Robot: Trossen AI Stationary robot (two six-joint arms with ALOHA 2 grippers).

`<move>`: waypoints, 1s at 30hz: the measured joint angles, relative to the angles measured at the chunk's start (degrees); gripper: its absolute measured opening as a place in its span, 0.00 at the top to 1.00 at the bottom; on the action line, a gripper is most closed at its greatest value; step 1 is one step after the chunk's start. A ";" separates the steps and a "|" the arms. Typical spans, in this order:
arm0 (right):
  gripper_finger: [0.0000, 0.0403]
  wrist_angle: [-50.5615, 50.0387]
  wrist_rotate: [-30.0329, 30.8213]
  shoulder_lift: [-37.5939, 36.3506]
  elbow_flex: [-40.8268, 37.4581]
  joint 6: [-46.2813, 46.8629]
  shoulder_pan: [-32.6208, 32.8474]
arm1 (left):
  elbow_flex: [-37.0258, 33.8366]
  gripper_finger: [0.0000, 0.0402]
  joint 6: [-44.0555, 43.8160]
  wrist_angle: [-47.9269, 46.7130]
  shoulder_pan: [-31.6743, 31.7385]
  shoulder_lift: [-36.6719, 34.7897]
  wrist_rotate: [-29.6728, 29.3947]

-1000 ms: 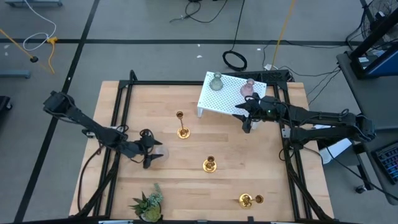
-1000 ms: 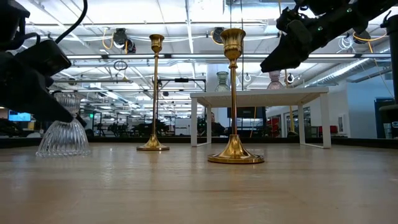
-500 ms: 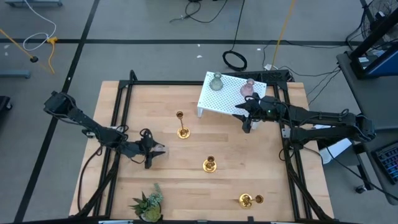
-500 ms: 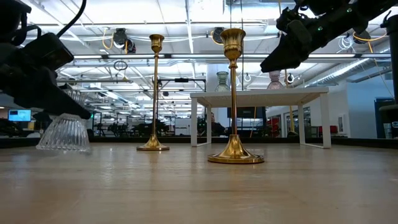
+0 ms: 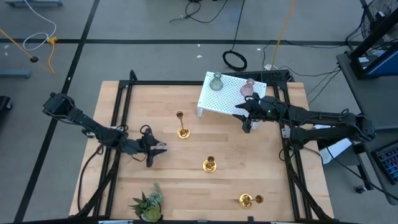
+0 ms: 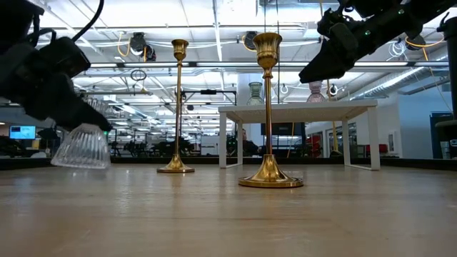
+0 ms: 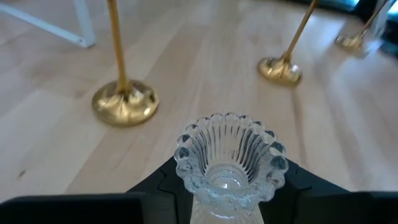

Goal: Pick & Place candle stick holders
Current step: Put the pink glass candle holder on the shelf

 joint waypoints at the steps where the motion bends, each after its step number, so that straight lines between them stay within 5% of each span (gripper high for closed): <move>1: 0.50 0.00 0.00 0.02 0.00 0.00 0.00 | 0.00 0.67 0.18 1.47 0.17 0.00 0.31; 16: 0.50 0.00 0.00 0.02 0.00 0.00 -0.02 | 12.25 0.67 10.35 4.96 3.26 -0.02 1.68; 23: 0.50 0.00 0.01 0.01 0.00 0.00 -0.04 | 20.04 0.63 12.58 -0.68 6.09 0.11 2.73; 30: 0.50 0.02 0.02 0.02 0.00 0.00 -0.04 | 26.27 0.67 15.90 -0.62 9.86 6.00 3.26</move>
